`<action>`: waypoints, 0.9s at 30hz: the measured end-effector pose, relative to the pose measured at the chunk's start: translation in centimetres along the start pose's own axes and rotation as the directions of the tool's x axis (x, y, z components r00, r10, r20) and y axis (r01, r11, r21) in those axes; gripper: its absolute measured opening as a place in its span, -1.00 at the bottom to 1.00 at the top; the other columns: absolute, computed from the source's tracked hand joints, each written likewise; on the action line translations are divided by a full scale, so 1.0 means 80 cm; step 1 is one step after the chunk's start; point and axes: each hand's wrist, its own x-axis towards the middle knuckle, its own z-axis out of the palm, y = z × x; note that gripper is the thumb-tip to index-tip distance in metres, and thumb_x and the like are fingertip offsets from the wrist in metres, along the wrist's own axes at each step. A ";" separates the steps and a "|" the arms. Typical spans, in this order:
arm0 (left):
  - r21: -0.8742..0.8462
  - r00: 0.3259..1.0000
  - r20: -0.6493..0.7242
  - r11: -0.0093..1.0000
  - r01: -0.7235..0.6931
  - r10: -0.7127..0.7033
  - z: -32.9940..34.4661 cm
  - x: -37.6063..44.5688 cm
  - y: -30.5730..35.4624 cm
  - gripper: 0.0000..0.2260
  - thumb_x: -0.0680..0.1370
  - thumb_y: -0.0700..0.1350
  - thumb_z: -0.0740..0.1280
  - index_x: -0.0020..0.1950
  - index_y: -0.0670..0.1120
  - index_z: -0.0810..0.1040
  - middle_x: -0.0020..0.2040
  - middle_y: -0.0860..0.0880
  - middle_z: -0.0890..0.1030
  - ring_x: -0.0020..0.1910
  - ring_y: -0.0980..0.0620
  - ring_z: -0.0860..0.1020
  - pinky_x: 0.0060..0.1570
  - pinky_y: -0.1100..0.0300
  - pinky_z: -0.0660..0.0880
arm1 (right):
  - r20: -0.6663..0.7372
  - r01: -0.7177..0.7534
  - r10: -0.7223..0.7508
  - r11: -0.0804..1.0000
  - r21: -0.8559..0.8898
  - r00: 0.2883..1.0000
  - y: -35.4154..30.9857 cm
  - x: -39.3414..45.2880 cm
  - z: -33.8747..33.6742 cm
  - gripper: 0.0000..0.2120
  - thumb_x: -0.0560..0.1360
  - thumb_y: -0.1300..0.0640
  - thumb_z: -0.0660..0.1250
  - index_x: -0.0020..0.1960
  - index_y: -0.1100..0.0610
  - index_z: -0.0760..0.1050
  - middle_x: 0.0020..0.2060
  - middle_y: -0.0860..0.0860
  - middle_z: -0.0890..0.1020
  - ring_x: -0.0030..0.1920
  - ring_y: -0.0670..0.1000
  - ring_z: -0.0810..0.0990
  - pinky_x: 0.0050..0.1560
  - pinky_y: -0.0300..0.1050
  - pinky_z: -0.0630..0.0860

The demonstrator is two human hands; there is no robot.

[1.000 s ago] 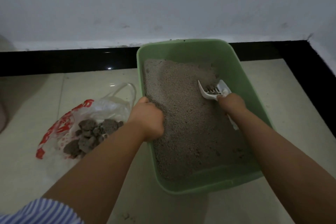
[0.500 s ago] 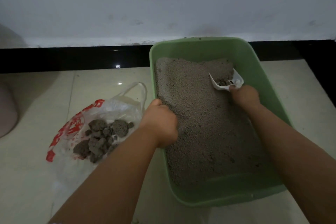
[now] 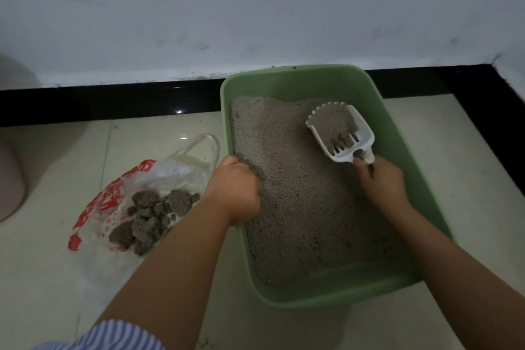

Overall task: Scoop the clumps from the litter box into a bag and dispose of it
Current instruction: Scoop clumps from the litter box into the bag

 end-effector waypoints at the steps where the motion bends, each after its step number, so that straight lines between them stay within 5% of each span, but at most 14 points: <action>1: -0.004 1.000 -0.008 1.000 0.001 -0.001 0.000 -0.001 0.000 -0.75 0.53 -0.12 0.13 -0.01 -0.08 0.59 -0.02 -0.05 0.61 0.04 0.00 0.46 0.24 0.15 0.18 | 0.025 0.015 -0.014 1.000 -0.007 1.000 -0.001 -0.009 -0.003 -0.66 0.59 0.10 0.18 -0.34 0.17 0.29 -0.48 -0.03 0.30 -0.38 0.06 0.37 -0.36 -0.12 0.19; 5: -0.006 1.000 -0.019 1.000 -0.002 0.002 0.000 -0.006 0.001 -0.74 0.55 -0.12 0.12 0.02 -0.09 0.59 0.00 -0.04 0.60 0.08 0.01 0.44 0.28 0.16 0.15 | 0.044 0.018 -0.020 0.999 0.048 0.999 0.001 -0.044 -0.010 -0.69 0.58 0.07 0.18 -0.26 0.24 0.34 -0.48 -0.02 0.33 -0.45 -0.10 0.29 -0.41 -0.25 0.21; 9: -0.035 0.998 -0.054 0.999 -0.023 0.021 0.002 -0.009 0.003 -0.68 0.55 -0.10 0.05 -0.01 -0.10 0.60 -0.04 -0.03 0.59 0.04 0.01 0.43 0.28 0.17 0.15 | 0.061 -0.054 0.051 0.997 0.051 0.997 0.013 -0.072 -0.033 -0.69 0.58 0.04 0.17 -0.23 0.25 0.36 -0.43 0.07 0.40 -0.33 0.08 0.39 -0.41 -0.14 0.20; 12: -0.104 0.996 -0.093 0.994 -0.019 0.009 0.004 -0.013 0.004 -0.55 0.38 -0.06 -0.10 -0.12 -0.09 0.58 -0.20 -0.01 0.49 -0.12 0.03 0.34 0.23 0.20 0.15 | 0.099 -0.073 0.071 0.997 0.023 0.993 0.012 -0.088 -0.046 -0.67 0.59 0.00 0.15 -0.21 0.22 0.37 -0.46 -0.01 0.36 -0.32 0.06 0.40 -0.43 -0.27 0.19; 14: -0.152 0.991 -0.137 0.988 -0.026 0.005 0.008 -0.014 0.003 -0.55 0.32 -0.07 -0.08 -0.17 -0.11 0.59 -0.23 -0.04 0.50 -0.14 0.00 0.35 0.22 0.18 0.18 | 0.120 -0.073 0.070 0.997 0.016 0.990 0.002 -0.096 -0.046 -0.68 0.60 0.00 0.13 -0.22 0.21 0.37 -0.47 -0.05 0.32 -0.27 0.05 0.39 -0.45 -0.29 0.16; 17: -0.184 0.987 -0.160 0.983 -0.012 -0.018 0.016 -0.014 0.003 -0.57 0.32 -0.09 -0.02 -0.22 -0.20 0.62 -0.22 -0.14 0.60 -0.09 -0.10 0.46 0.16 0.12 0.21 | 0.177 -0.074 0.074 0.997 -0.006 0.981 -0.014 -0.109 -0.038 -0.60 0.60 0.01 0.12 -0.39 0.11 0.26 -0.48 -0.06 0.27 -0.23 0.01 0.37 -0.39 -0.07 0.06; 20: -0.120 0.986 -0.165 0.993 0.010 -0.030 0.018 -0.014 0.008 -0.70 0.28 -0.13 0.06 -0.46 -0.17 0.56 -0.45 -0.10 0.54 -0.32 -0.08 0.49 -0.04 0.15 0.21 | 0.210 -0.089 0.092 0.996 -0.023 0.973 -0.021 -0.120 -0.027 -0.57 0.60 0.00 0.11 -0.41 0.07 0.19 -0.48 -0.05 0.27 -0.24 0.04 0.38 -0.42 -0.10 0.11; 23: -0.107 0.965 -0.257 0.994 0.017 -0.044 0.021 -0.019 0.010 -0.72 0.23 -0.10 0.04 -0.66 -0.09 0.39 -0.65 0.02 0.39 -0.57 0.00 0.40 -0.24 0.17 0.16 | 0.218 -0.085 0.106 0.991 -0.102 0.970 -0.018 -0.126 -0.026 -0.67 0.60 0.00 0.09 -0.18 0.19 0.44 -0.32 0.13 0.50 -0.10 0.16 0.54 -0.25 -0.13 0.31; 27: -0.160 0.971 -0.239 0.987 -0.025 -0.014 0.027 -0.021 0.013 -0.72 0.24 -0.13 0.06 -0.63 -0.12 0.42 -0.63 -0.02 0.41 -0.54 -0.04 0.42 -0.20 0.15 0.16 | 0.168 -0.126 0.164 0.969 -0.212 0.972 -0.004 -0.128 -0.038 -0.60 0.61 -0.01 0.07 -0.01 0.27 0.54 -0.07 0.25 0.61 0.06 0.19 0.58 -0.02 -0.08 0.45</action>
